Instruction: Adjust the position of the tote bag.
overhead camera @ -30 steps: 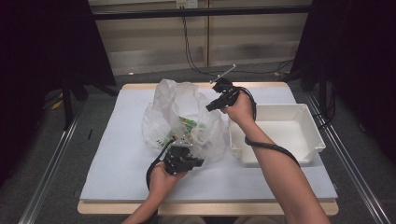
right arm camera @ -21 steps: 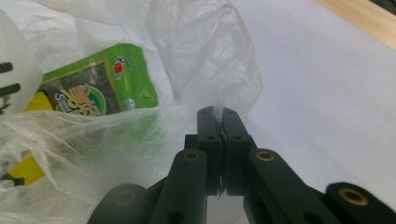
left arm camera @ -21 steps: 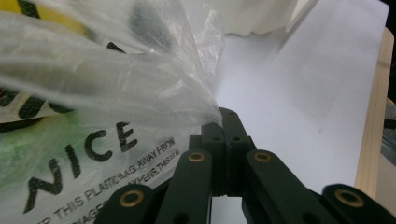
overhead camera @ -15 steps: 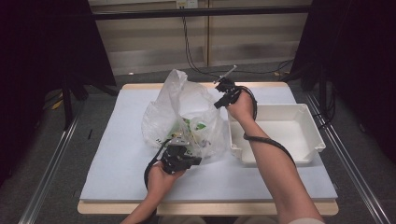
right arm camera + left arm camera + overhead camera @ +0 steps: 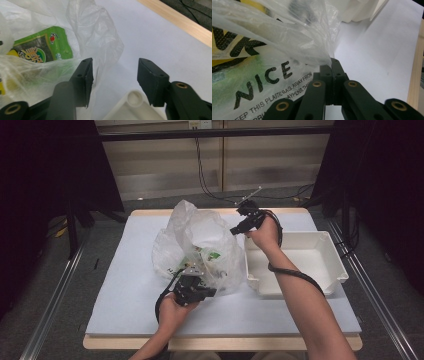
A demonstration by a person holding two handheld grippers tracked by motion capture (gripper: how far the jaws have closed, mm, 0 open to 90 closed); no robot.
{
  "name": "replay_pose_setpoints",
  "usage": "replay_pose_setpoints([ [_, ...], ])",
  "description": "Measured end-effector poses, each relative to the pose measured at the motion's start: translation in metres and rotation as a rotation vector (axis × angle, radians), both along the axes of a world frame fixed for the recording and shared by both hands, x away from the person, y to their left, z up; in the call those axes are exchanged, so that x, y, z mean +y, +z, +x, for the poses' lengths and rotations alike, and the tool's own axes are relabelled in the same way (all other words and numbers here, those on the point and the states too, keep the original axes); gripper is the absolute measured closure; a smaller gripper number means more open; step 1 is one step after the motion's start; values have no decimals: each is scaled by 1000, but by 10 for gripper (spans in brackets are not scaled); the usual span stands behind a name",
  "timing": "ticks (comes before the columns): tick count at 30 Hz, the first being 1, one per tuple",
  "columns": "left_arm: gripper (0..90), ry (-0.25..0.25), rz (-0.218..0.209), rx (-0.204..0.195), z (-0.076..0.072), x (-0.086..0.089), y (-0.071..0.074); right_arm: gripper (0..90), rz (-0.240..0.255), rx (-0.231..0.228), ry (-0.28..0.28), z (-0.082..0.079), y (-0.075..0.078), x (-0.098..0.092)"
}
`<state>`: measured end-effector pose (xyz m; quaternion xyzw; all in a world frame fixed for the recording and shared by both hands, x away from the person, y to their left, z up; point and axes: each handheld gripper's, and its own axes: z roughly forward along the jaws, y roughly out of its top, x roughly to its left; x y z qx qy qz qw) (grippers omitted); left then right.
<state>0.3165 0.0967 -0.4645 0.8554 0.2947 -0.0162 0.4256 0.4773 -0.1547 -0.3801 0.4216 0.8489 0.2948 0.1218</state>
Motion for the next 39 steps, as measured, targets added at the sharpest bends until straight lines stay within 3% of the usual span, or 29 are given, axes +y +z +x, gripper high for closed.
replay_pose_setpoints([
  [5,900,-5,7,3,0,-1,0,404,19,-25,11,-16,15,-4],
  [10,900,-7,13,-7,-1,-2,1,400,34,-38,79,-36,20,7],
  [14,900,-6,17,-3,-1,-1,2,398,53,-35,130,-52,12,21],
  [20,900,5,3,-6,-1,2,2,371,89,-23,171,-62,4,36],
  [28,873,15,-2,-17,-1,4,5,351,83,-5,248,-78,-8,59],
  [33,751,45,-29,-37,0,10,10,370,51,11,259,-84,-18,64],
  [39,548,108,-43,-70,4,27,23,568,31,30,285,-86,-25,65],
])
